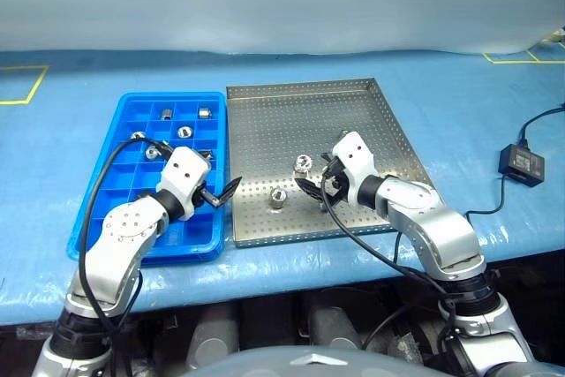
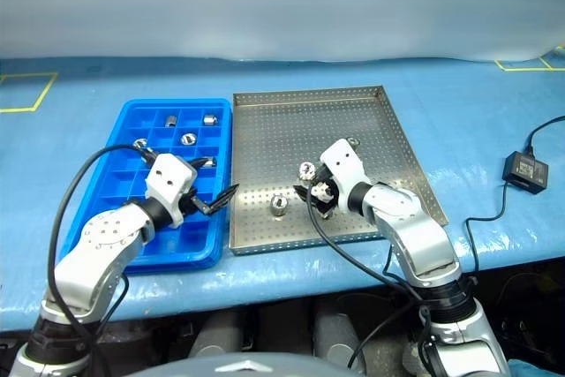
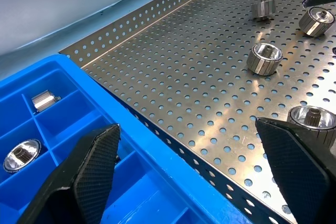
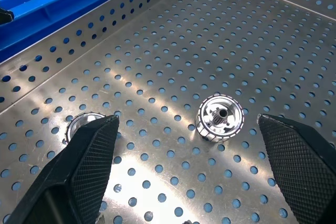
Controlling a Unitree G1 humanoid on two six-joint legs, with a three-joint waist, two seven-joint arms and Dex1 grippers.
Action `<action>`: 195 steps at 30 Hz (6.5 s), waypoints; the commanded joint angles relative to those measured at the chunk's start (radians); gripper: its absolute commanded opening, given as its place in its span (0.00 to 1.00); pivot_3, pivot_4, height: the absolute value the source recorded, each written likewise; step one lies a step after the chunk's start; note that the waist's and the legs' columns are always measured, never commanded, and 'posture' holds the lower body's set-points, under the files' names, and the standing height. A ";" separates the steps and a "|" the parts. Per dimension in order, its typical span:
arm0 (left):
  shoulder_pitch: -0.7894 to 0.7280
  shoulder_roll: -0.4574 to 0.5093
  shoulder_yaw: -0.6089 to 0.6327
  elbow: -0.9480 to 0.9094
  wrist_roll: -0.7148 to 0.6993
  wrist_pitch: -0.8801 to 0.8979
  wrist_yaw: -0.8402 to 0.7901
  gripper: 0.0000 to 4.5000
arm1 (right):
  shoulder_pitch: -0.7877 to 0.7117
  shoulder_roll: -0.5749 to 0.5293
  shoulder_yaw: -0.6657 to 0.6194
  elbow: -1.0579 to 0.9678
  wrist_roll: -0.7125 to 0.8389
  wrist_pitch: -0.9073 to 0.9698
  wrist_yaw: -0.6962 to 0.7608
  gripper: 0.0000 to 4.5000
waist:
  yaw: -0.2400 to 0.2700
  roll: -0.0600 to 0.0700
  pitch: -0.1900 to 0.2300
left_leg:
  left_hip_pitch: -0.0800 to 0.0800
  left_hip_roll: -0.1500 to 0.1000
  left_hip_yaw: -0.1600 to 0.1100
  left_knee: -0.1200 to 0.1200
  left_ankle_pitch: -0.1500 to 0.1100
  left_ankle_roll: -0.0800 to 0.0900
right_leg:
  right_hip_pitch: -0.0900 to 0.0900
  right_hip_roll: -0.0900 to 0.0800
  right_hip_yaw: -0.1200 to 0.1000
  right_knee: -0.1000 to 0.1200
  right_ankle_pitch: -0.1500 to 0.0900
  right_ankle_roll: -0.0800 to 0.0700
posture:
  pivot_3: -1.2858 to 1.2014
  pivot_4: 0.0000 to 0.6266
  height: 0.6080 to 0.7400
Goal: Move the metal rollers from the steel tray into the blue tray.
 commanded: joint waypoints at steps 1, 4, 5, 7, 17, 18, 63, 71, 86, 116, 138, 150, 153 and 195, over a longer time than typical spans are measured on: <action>-0.002 0.000 0.014 -0.042 -0.002 -0.007 0.001 1.00 | -0.009 -0.008 -0.006 -0.027 -0.003 -0.023 -0.002 0.99 | 0.000 0.000 0.000 | 0.000 0.000 0.000 0.000 0.000 0.000 | 0.000 0.000 0.000 0.000 0.000 0.000 | 0.52 0.24 1.00; 0.001 0.000 0.016 -0.042 -0.002 -0.007 0.001 1.00 | -0.009 -0.008 -0.005 -0.026 -0.004 -0.024 -0.001 0.99 | 0.000 0.000 0.000 | 0.000 0.000 0.000 0.000 0.000 0.000 | 0.000 0.000 0.000 0.000 0.000 0.000 | 0.52 0.24 1.00; 0.002 0.001 0.017 -0.043 -0.002 -0.007 0.001 1.00 | -0.009 -0.008 -0.004 -0.025 -0.004 -0.025 -0.001 0.99 | 0.000 0.000 0.000 | 0.000 0.000 0.000 0.000 0.000 0.000 | 0.000 0.000 0.000 0.000 0.000 0.000 | 0.52 0.24 1.00; 0.003 0.000 0.017 -0.044 -0.001 -0.006 0.002 1.00 | -0.010 -0.009 -0.002 -0.024 -0.005 -0.026 -0.001 0.99 | 0.000 0.000 0.000 | 0.000 0.000 0.000 0.000 0.000 0.000 | 0.000 0.000 0.000 0.000 0.000 0.000 | 0.52 0.24 1.00; -0.029 0.001 -0.012 -0.030 -0.007 -0.005 -0.023 1.00 | 0.011 -0.017 -0.009 -0.058 -0.001 -0.034 0.000 0.99 | -0.001 0.000 0.000 | 0.000 0.000 0.000 0.000 0.000 0.000 | 0.000 0.000 0.000 0.000 0.000 0.000 | 0.51 0.24 1.00; -0.039 0.004 -0.021 -0.026 -0.008 -0.006 -0.034 1.00 | 0.022 -0.022 -0.008 -0.074 0.002 -0.052 0.011 0.99 | 0.000 0.000 0.000 | 0.000 0.000 0.000 0.000 0.000 0.000 | 0.000 0.000 0.000 0.000 0.000 0.000 | 0.50 0.24 1.00; -0.431 -0.015 -0.351 0.422 0.129 0.033 -0.398 0.40 | 0.160 0.012 -0.036 -0.163 0.015 -0.117 -0.104 1.00 | -0.096 0.000 0.000 | 0.001 0.000 0.000 0.002 0.000 0.002 | -0.001 0.000 0.004 0.002 0.001 0.003 | 0.44 0.24 1.00; -0.396 -0.010 -0.239 0.304 0.062 0.082 -0.363 0.40 | 0.111 0.019 0.001 -0.086 0.005 -0.110 -0.084 1.00 | -0.092 0.000 0.000 | 0.001 0.000 0.000 0.002 0.000 0.002 | -0.001 0.001 0.005 0.002 0.004 0.008 | 0.46 0.24 1.00; -0.089 -0.004 0.362 -0.009 0.076 0.363 0.083 0.40 | 0.018 0.079 0.076 -0.055 0.106 -0.116 0.070 1.00 | -0.020 -0.001 0.000 | 0.001 0.000 -0.002 0.002 0.000 0.002 | 0.000 0.000 0.003 0.001 0.005 0.008 | 0.53 0.24 1.00; -0.216 -0.166 0.170 0.066 -0.029 0.203 0.114 1.00 | 0.044 0.047 0.092 -0.100 0.068 -0.075 0.001 1.00 | 0.020 -0.006 -0.003 | -0.001 -0.002 0.001 0.003 0.001 0.004 | 0.001 -0.002 0.001 0.000 0.006 -0.001 | 0.51 0.24 1.00; -0.739 -0.321 -0.264 1.098 0.169 -0.205 -0.201 1.00 | 0.245 -0.022 0.024 -0.314 0.037 0.011 -0.123 1.00 | -0.099 -0.005 -0.003 | -0.002 -0.002 0.002 0.003 0.001 0.005 | -0.001 -0.001 0.003 -0.001 0.006 0.008 | 0.40 0.24 1.00; -0.748 -0.345 -0.252 1.191 0.232 -0.245 -0.198 0.66 | 0.239 -0.024 0.026 -0.281 0.028 0.008 -0.147 1.00 | -0.164 -0.005 -0.003 | -0.001 -0.002 0.000 0.003 0.001 0.005 | 0.000 -0.001 0.005 -0.001 0.008 0.011 | 0.41 0.24 1.00; -0.725 -0.322 -0.243 1.143 0.232 -0.224 -0.220 0.59 | 0.211 -0.018 0.028 -0.248 0.024 0.000 -0.146 1.00 | -0.173 -0.005 -0.003 | 0.000 -0.002 0.000 0.003 0.001 0.005 | 0.000 -0.001 0.006 -0.001 0.008 0.011 | 0.42 0.24 1.00; -0.308 -0.026 0.025 0.104 0.057 0.254 -0.232 0.37 | 0.071 0.059 -0.011 -0.069 0.164 -0.078 0.071 1.00 | -0.111 -0.004 -0.003 | 0.001 0.001 0.000 0.000 0.001 0.005 | -0.001 -0.001 0.007 0.001 0.008 0.010 | 0.49 0.24 1.00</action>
